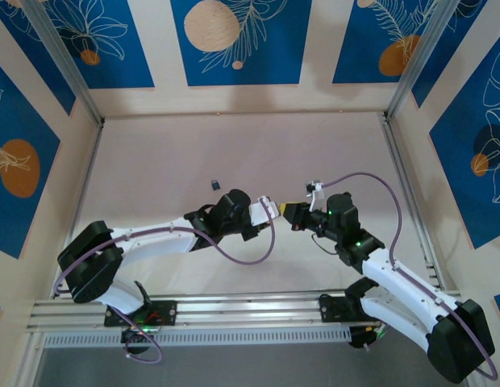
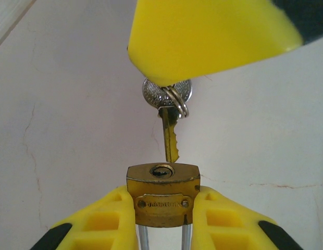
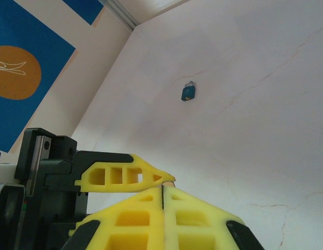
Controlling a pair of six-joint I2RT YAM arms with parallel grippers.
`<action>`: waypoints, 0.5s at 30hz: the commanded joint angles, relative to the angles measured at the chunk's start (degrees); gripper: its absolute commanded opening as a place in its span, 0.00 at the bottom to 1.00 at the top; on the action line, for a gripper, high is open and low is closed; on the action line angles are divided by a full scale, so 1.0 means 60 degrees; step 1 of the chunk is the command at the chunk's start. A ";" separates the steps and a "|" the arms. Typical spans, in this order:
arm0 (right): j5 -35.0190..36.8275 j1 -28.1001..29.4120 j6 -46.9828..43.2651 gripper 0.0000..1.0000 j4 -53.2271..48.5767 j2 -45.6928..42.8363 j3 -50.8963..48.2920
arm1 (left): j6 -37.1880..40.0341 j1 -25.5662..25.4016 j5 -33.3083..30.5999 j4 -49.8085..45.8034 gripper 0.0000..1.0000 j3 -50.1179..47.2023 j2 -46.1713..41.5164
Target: Unlock with the key
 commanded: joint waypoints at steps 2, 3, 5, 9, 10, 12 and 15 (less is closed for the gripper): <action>-0.0218 0.0044 0.0089 0.00 0.0330 0.0115 0.0132 | 0.0125 -0.0097 0.0078 0.0136 0.16 0.0300 -0.0009; -0.0166 0.0057 0.0124 0.00 0.0318 0.0178 0.0138 | 0.0117 -0.0095 0.0080 0.0137 0.16 0.0296 -0.0015; -0.0130 0.0071 0.0156 0.00 0.0359 0.0238 0.0080 | 0.0066 -0.0092 0.0107 0.0150 0.16 0.0284 -0.0025; 0.0015 0.0118 0.0128 0.00 0.0382 0.0254 0.0013 | 0.0023 -0.0098 0.0108 0.0159 0.16 0.0255 -0.0029; 0.0029 0.0119 0.0114 0.00 0.0347 0.0234 0.0020 | 0.0024 -0.0095 0.0133 0.0165 0.16 0.0254 -0.0040; 0.0078 0.0116 0.0111 0.00 0.0337 0.0242 -0.0002 | 0.0022 -0.0099 0.0124 0.0166 0.16 0.0268 -0.0054; 0.0104 0.0114 0.0089 0.00 0.0355 0.0272 -0.0019 | 0.0022 -0.0099 0.0121 0.0180 0.16 0.0269 -0.0072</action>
